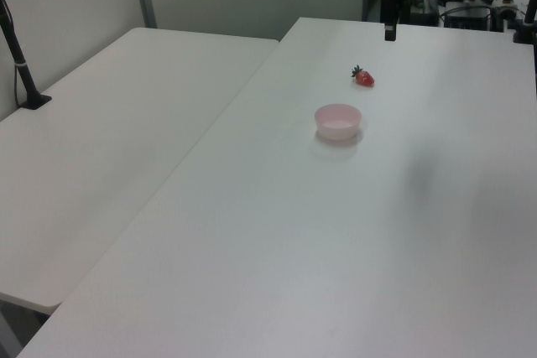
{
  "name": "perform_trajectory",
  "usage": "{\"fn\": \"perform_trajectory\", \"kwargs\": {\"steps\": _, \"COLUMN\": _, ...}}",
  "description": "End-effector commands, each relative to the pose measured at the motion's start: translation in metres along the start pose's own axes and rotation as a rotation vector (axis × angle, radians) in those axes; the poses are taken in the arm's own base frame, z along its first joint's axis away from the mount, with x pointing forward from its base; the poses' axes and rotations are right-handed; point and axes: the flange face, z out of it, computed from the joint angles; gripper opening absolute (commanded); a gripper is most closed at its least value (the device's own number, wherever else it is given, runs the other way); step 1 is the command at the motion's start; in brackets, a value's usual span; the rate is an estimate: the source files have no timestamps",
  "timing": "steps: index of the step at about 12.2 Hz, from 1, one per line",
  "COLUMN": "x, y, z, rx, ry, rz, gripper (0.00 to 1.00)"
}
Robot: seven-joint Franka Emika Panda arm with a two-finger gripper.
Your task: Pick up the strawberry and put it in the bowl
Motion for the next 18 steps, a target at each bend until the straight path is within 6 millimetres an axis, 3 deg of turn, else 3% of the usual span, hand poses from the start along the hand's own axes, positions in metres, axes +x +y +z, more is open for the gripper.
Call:
{"fn": "perform_trajectory", "kwargs": {"steps": 1, "x": -0.008, "y": 0.005, "z": -0.002, "rx": -0.014, "ry": -0.007, "rz": -0.006, "gripper": 1.00}}
{"fn": "perform_trajectory", "kwargs": {"steps": 9, "x": -0.007, "y": 0.009, "z": -0.003, "rx": -0.015, "ry": -0.003, "rz": -0.002, "gripper": 1.00}}
{"fn": "perform_trajectory", "kwargs": {"steps": 10, "x": -0.001, "y": 0.021, "z": -0.011, "rx": -0.011, "ry": 0.045, "rz": 0.014, "gripper": 1.00}}
{"fn": "perform_trajectory", "kwargs": {"steps": 12, "x": 0.014, "y": 0.051, "z": -0.007, "rx": -0.014, "ry": 0.122, "rz": 0.039, "gripper": 1.00}}
{"fn": "perform_trajectory", "kwargs": {"steps": 15, "x": 0.053, "y": 0.117, "z": 0.046, "rx": -0.050, "ry": 0.161, "rz": 0.124, "gripper": 1.00}}
{"fn": "perform_trajectory", "kwargs": {"steps": 18, "x": 0.091, "y": 0.188, "z": 0.133, "rx": -0.127, "ry": 0.209, "rz": 0.010, "gripper": 1.00}}
